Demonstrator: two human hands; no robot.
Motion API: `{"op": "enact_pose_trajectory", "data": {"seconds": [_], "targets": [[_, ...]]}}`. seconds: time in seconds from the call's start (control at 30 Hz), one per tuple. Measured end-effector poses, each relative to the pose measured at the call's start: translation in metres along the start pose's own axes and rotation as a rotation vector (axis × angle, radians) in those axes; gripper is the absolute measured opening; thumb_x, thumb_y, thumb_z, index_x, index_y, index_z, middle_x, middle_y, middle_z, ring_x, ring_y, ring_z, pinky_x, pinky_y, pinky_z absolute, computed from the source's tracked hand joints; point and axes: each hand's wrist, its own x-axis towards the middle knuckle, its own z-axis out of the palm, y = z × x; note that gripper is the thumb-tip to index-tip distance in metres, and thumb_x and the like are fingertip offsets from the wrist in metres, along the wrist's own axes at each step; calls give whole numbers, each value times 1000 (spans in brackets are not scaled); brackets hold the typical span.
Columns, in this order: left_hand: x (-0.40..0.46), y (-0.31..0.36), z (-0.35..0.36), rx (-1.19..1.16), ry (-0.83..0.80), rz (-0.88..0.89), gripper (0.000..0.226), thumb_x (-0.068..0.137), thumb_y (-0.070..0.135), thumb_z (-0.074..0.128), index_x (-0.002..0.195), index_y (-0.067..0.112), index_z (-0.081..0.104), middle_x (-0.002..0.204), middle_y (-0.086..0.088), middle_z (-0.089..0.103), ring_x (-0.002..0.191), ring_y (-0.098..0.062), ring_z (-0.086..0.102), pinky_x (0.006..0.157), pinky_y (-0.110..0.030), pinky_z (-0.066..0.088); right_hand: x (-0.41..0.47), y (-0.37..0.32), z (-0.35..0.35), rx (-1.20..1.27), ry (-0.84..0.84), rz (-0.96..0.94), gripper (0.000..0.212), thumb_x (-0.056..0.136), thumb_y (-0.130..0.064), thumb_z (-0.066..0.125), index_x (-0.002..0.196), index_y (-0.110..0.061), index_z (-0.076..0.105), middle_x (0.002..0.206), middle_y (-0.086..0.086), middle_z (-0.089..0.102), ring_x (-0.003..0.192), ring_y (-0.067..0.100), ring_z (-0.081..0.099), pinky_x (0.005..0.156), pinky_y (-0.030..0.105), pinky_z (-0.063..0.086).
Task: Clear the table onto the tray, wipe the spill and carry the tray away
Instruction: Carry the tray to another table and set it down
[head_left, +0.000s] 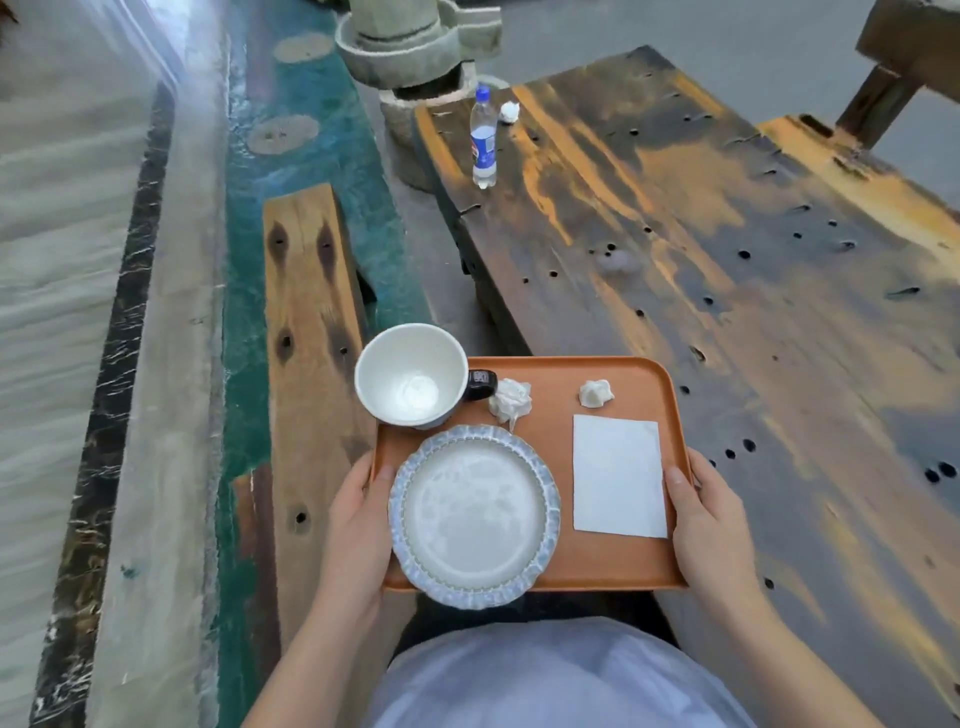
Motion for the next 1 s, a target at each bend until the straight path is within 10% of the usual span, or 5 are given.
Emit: {"op": "enact_pose_trajectory", "data": {"seconds": [0.6,1.0], "targets": [[267,153,186,463,-775,62,16,104,44,59,110,38,73,103,11,81,97,-14,78,83,-38,63,106,-73,71,295,798,475,16,105,-39,39,112,-41,54,102,-15,64,95,13,61,90,45,52],[285,170,264,519,-956,48,20,106,37,55,114,31,73,103,5,82,92,-14,79,74,-31,60,145,-90,46,403,949,586,19,104,-42,39,118,-35,48,106,-3,60,81,9,57,66,30,48]]}}
